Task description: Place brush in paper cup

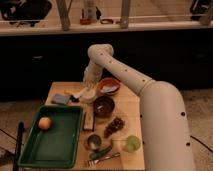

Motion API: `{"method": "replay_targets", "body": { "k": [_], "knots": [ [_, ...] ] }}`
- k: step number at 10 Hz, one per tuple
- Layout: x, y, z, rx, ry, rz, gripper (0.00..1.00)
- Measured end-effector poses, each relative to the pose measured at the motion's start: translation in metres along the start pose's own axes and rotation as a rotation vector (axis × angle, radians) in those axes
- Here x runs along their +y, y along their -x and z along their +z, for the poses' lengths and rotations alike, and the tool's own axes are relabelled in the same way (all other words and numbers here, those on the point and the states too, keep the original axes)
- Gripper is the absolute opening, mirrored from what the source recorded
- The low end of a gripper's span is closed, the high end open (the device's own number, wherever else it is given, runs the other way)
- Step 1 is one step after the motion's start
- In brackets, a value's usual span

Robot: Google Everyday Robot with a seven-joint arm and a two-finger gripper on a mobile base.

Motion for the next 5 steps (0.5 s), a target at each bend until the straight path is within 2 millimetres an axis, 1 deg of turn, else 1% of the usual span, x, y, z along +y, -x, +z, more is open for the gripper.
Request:
{"method": "replay_targets", "body": {
  "k": [5],
  "knots": [
    [-0.001,-0.007,0.016,-0.011,0.026,0.008,0.0]
  ]
}}
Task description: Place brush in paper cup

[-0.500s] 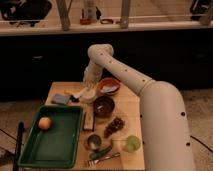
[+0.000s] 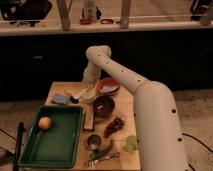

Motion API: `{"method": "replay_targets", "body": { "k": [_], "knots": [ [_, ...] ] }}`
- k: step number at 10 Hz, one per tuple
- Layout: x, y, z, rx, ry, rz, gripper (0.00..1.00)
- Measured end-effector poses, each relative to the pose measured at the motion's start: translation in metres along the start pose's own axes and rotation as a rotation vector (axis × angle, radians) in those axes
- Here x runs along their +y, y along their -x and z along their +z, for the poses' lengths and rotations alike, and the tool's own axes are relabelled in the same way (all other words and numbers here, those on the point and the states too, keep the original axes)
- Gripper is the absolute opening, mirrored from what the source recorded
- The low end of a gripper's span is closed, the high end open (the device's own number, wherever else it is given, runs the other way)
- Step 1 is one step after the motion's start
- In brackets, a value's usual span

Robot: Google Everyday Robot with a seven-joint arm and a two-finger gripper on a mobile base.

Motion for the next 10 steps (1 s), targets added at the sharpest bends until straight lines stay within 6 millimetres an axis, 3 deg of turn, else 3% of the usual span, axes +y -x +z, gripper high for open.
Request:
{"method": "replay_targets", "body": {
  "k": [2,8,10],
  "knots": [
    [0.0014,-0.0051,0.0019,-0.006,0.003,0.015,0.11],
    [0.0024,-0.0101,0.003,-0.018,0.008,0.026,0.74],
    [0.0033,-0.0109,0.0034,-0.022,0.009,0.026,0.8]
  ]
}}
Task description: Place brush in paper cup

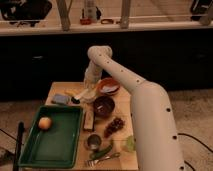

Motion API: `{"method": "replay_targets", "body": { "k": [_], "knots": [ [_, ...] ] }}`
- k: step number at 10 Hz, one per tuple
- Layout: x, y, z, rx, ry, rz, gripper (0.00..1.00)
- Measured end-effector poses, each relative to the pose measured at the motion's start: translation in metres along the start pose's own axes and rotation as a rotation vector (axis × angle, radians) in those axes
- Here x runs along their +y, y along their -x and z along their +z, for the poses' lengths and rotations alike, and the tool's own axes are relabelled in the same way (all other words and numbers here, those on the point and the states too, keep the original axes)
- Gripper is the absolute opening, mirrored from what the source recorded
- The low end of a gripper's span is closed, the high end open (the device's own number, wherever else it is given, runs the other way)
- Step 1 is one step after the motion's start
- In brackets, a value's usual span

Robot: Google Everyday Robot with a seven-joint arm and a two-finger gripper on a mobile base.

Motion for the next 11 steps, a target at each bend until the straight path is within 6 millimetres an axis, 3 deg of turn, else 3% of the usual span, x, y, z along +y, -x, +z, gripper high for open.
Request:
{"method": "replay_targets", "body": {
  "k": [11],
  "knots": [
    [-0.0014,0.002,-0.0065,-0.016,0.001,-0.028,0.8]
  ]
}}
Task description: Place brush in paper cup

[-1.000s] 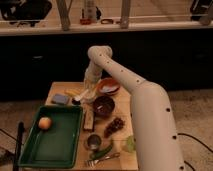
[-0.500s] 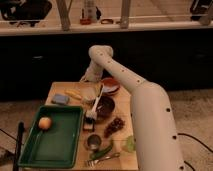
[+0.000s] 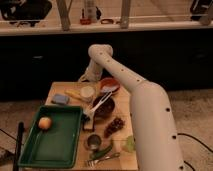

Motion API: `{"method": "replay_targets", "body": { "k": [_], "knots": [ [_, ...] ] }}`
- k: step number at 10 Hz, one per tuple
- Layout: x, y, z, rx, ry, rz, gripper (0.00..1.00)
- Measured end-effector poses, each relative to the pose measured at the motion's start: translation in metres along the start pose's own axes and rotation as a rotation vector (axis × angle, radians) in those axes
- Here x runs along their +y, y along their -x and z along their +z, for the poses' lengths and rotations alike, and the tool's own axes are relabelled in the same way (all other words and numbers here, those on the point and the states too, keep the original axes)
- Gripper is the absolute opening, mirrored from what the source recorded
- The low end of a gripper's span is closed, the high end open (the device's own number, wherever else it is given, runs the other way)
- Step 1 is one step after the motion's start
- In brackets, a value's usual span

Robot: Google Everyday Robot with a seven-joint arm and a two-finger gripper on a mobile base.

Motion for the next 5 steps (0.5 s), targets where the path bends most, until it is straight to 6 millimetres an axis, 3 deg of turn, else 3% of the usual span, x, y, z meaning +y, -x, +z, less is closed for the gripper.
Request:
{"method": "replay_targets", "body": {
  "k": [5],
  "knots": [
    [0.001,-0.0012,-0.0015,-0.001,0.003,-0.001,0.8]
  ]
}}
